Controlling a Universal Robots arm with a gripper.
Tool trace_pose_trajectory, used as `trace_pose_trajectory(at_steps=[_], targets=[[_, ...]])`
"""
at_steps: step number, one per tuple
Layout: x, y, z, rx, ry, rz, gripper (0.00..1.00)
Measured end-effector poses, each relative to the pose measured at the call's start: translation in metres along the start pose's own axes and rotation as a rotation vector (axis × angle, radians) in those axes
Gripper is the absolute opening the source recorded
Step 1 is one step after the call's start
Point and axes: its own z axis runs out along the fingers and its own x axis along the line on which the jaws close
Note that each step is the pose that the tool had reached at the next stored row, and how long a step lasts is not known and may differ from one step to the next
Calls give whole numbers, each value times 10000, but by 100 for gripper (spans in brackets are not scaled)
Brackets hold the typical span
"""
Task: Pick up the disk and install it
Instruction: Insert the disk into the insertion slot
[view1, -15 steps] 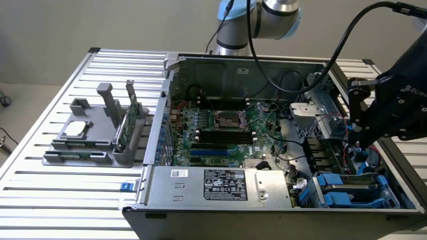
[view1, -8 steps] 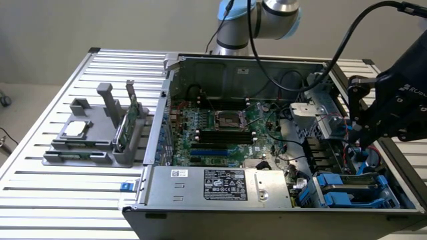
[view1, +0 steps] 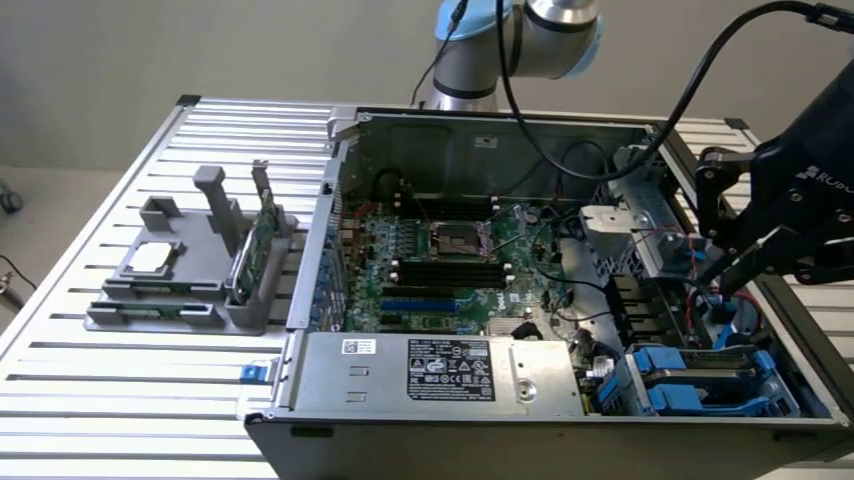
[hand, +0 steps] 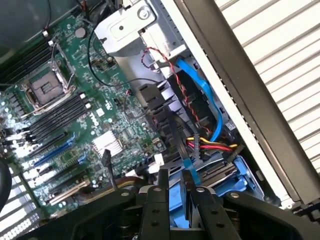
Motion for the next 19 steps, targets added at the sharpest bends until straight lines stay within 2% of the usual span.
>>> trace_pose_trajectory(at_steps=[11,19], targets=[[-125,77,-20,-25,-9,245,25],[-157,70,-23,-64,-24,605,25]])
